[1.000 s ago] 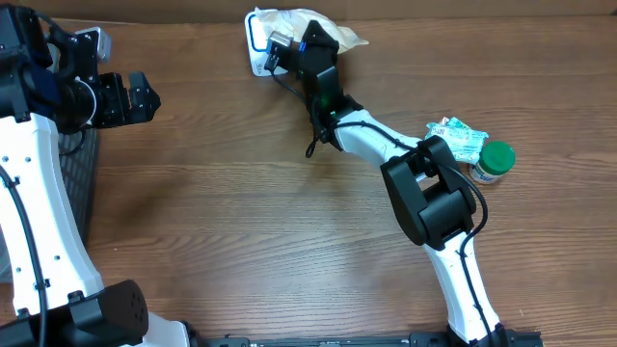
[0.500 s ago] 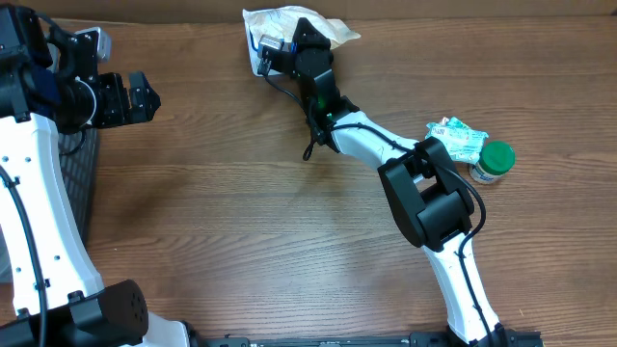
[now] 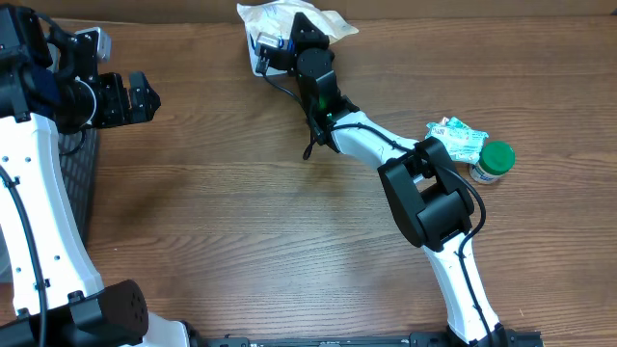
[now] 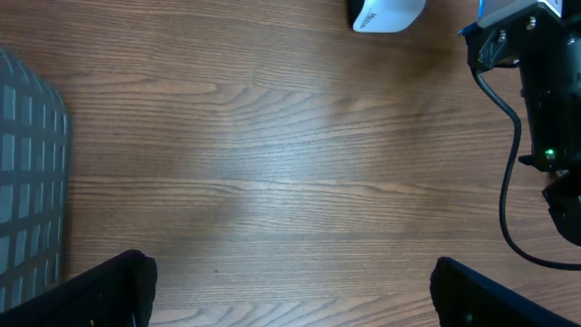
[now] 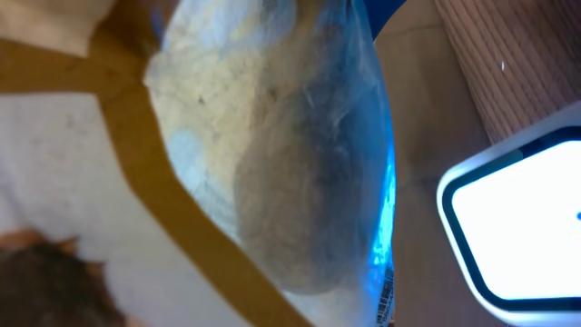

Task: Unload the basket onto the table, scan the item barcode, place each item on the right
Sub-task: 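Hold the bread bag in front of the white scanner with the right gripper, then carry the bread bag right and drop it beside the jar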

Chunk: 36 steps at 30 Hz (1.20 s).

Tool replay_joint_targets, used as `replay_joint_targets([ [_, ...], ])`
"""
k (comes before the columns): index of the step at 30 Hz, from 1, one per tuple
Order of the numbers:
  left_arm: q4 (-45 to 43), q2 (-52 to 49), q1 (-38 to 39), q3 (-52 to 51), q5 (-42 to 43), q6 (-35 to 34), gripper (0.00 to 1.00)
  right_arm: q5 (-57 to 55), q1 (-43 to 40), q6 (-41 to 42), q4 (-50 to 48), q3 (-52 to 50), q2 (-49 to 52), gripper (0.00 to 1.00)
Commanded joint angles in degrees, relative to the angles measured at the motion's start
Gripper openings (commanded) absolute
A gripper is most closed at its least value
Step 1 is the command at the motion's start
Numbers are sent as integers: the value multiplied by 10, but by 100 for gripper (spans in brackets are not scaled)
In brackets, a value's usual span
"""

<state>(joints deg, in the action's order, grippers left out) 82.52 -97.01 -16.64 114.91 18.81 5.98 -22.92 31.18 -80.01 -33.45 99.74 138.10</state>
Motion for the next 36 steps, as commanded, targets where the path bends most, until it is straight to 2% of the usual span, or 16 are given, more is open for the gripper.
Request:
replay_joint_targets([
  [1, -1, -2, -2, 2, 1, 2, 99, 22, 2, 0, -8, 18, 5, 4],
  [9, -1, -2, -2, 2, 0, 2, 100, 20, -10, 2, 1, 49, 40, 4],
  [23, -1, -2, -2, 2, 1, 2, 100, 1, -5, 12, -8, 51, 38, 4],
  [27, -1, -2, -2, 2, 1, 2, 100, -45, 7, 90, 0, 51, 3, 4],
  [31, -1, -2, -2, 2, 1, 2, 100, -96, 10, 133, 15, 51, -64, 4],
  [33, -1, -2, -2, 2, 1, 2, 99, -123, 16, 169, 68, 51, -111, 4],
  [36, -1, -2, -2, 2, 1, 2, 99, -142, 27, 248, 213, 51, -190, 4],
])
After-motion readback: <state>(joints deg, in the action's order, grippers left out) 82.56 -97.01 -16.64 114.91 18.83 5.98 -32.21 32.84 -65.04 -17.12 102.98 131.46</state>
